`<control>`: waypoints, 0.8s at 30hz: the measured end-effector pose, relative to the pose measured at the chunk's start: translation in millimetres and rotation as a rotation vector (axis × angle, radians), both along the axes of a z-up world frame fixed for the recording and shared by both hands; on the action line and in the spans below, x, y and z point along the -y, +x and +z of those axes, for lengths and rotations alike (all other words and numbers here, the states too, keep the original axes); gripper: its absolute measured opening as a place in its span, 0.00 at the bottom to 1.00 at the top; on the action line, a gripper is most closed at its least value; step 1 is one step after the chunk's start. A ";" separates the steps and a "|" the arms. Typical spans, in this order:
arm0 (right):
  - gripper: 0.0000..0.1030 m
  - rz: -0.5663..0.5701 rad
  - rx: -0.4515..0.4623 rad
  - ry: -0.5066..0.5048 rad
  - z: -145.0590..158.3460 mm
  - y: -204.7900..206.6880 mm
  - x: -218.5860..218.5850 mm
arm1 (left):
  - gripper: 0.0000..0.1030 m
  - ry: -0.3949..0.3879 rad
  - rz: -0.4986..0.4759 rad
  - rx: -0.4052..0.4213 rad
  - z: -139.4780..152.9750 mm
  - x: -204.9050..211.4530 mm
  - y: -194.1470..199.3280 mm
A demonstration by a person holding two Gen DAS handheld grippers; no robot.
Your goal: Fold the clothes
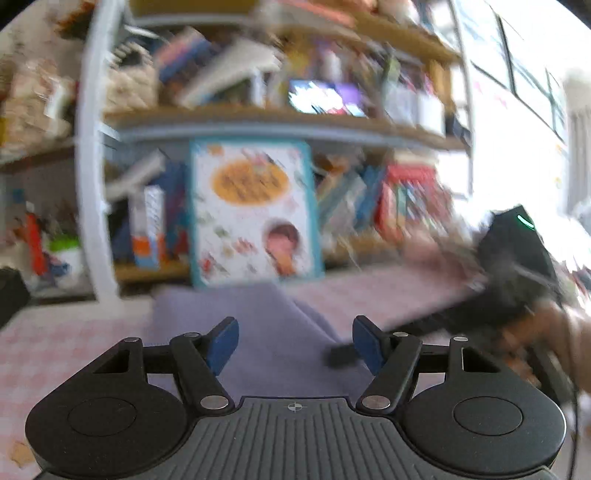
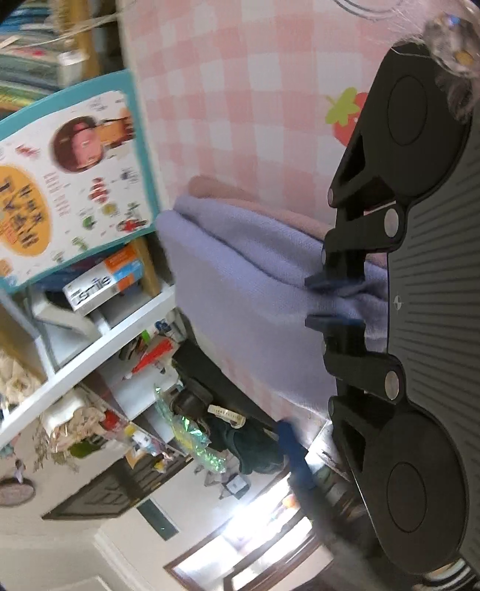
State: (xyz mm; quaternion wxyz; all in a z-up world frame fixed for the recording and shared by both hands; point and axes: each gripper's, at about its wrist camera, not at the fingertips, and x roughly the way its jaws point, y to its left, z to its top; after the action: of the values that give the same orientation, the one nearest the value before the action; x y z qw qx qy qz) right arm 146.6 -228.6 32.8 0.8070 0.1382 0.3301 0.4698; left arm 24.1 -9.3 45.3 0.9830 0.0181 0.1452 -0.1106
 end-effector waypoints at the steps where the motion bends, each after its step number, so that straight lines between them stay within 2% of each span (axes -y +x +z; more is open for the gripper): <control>1: 0.07 0.007 0.037 0.007 6.8 -4.9 0.7 | 0.68 -0.014 0.025 0.022 3.4 -5.7 0.3; 3: 0.07 0.010 0.071 0.022 16.0 -10.8 2.7 | 0.68 -0.031 0.069 0.003 1.8 -15.5 8.8; 5: 0.07 -0.002 0.071 -0.020 13.4 -10.4 0.8 | 0.68 -0.040 0.109 -0.060 -7.0 -22.9 18.7; 8: 0.07 -0.001 -0.007 -0.084 -9.6 1.5 -5.1 | 0.68 -0.047 0.145 -0.176 -24.0 -27.7 33.2; 10: 0.07 0.006 -0.040 -0.071 -14.9 5.8 -4.0 | 0.69 -0.012 0.159 -0.167 -32.0 -27.0 32.4; 16: 0.08 0.000 -0.028 -0.076 -13.3 1.4 -4.1 | 0.70 0.078 0.172 -0.160 -32.4 -17.2 32.3; 18: 0.13 -0.008 -0.044 -0.053 -12.2 1.7 -1.0 | 0.71 0.061 0.170 -0.151 -26.2 -20.0 27.6; 20: 0.32 0.000 -0.052 -0.025 -9.3 1.8 0.9 | 0.73 0.048 0.172 -0.128 -19.4 -25.0 22.6; 22: 0.43 0.000 -0.049 -0.005 -5.0 1.2 2.5 | 0.79 0.042 0.180 -0.091 -11.9 -32.2 17.5; 24: 0.46 -0.010 -0.039 0.011 0.1 0.3 5.1 | 0.79 0.012 0.185 -0.086 -3.7 -44.3 20.0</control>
State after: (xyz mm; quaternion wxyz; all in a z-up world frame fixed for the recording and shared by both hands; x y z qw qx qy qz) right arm 146.9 -233.7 32.9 0.8019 0.1532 0.3427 0.4648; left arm 44.1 35.0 41.6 0.9818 0.0059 0.1891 -0.0191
